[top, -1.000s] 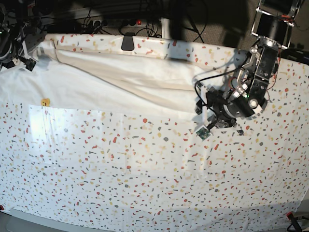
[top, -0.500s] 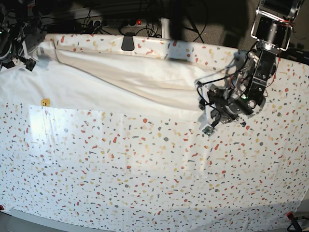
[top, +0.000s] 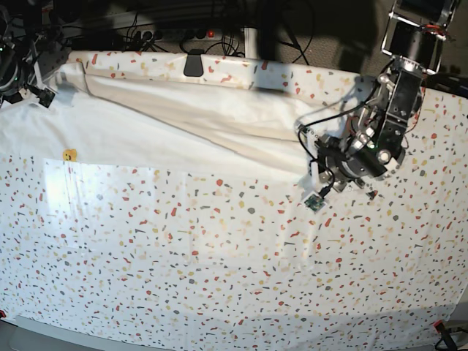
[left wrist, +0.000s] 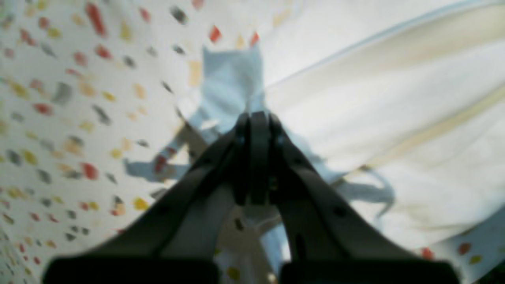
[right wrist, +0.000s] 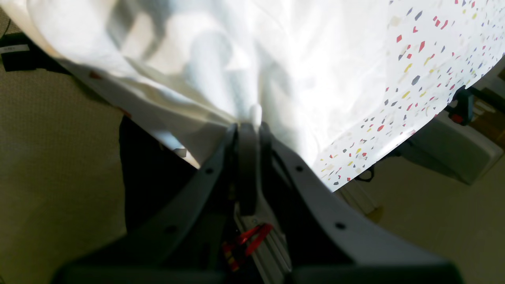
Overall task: Fold the T-shirt properly
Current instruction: 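Fold the held band end over toward the right gripper, then lower the folded end onto the band and open the left gripper, then move both grippers to the ends of the folded shirt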
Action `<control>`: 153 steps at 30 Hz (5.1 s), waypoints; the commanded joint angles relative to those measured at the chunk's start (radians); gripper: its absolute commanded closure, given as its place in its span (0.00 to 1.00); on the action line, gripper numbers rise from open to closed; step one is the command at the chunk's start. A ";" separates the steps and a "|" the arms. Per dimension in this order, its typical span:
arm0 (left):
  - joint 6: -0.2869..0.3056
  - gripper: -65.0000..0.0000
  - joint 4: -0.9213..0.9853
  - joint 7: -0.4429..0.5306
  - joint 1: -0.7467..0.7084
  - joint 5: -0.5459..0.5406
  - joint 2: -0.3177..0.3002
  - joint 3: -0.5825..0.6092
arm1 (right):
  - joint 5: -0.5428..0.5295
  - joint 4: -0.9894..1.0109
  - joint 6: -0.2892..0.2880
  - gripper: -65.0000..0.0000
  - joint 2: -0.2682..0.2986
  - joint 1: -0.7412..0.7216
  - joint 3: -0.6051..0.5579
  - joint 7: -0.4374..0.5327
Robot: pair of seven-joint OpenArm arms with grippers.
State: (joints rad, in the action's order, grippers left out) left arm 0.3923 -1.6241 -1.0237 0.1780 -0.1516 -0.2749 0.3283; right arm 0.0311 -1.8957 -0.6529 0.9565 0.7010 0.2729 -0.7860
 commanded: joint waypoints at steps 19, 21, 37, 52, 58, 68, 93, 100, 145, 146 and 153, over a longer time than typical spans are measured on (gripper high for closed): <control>-0.001 1.00 -0.195 0.042 -0.112 -0.028 -0.064 -0.006 | 0.014 -0.008 0.026 1.00 0.022 -0.002 0.011 -0.010; -0.001 0.84 -0.195 0.035 -0.112 -0.028 -0.064 -0.006 | 0.014 -0.008 0.026 1.00 0.022 -0.002 0.011 -0.010; -0.075 0.59 -0.030 0.110 -0.092 0.004 -0.055 -0.006 | 0.014 -0.008 0.026 1.00 0.021 -0.002 0.011 -0.011; -0.075 0.67 -0.014 0.105 -0.098 -0.079 -0.055 -0.006 | 0.014 -0.008 0.026 1.00 0.021 -0.002 0.011 -0.010; -0.074 0.67 -0.014 0.120 -0.094 -0.187 -0.055 -0.006 | 0.014 -0.008 0.026 1.00 0.021 -0.002 0.011 -0.008; -0.032 0.67 -0.014 0.123 -0.095 -0.209 -0.056 -0.006 | 0.014 -0.008 0.026 1.00 0.021 -0.002 0.011 -0.008; 0.008 1.00 -0.089 0.150 -0.095 -0.259 -0.188 -0.006 | 0.022 -0.008 0.168 1.00 0.022 -0.003 0.011 -0.019; 0.009 1.00 -0.111 0.123 -0.098 -0.349 -0.259 -0.006 | 0.022 0.026 0.246 1.00 0.022 -0.005 0.011 -0.049; -0.220 0.51 -0.111 0.080 -0.109 -0.086 -0.249 -0.006 | -0.188 0.097 0.269 1.00 0.016 -0.182 0.011 -0.027; -0.220 0.51 -0.111 0.081 -0.109 -0.089 -0.249 -0.006 | -0.206 0.098 0.269 1.00 0.016 -0.208 0.011 -0.027; -0.220 0.51 -0.111 0.082 -0.109 -0.089 -0.249 -0.006 | -0.253 0.209 0.268 1.00 0.016 -0.330 0.011 -0.026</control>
State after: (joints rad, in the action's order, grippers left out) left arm 0.1787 -1.7176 -0.9527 0.0525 -0.2443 -0.5125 0.3283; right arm -0.2390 -1.6760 -0.3962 0.9466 0.3813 0.2710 -0.8165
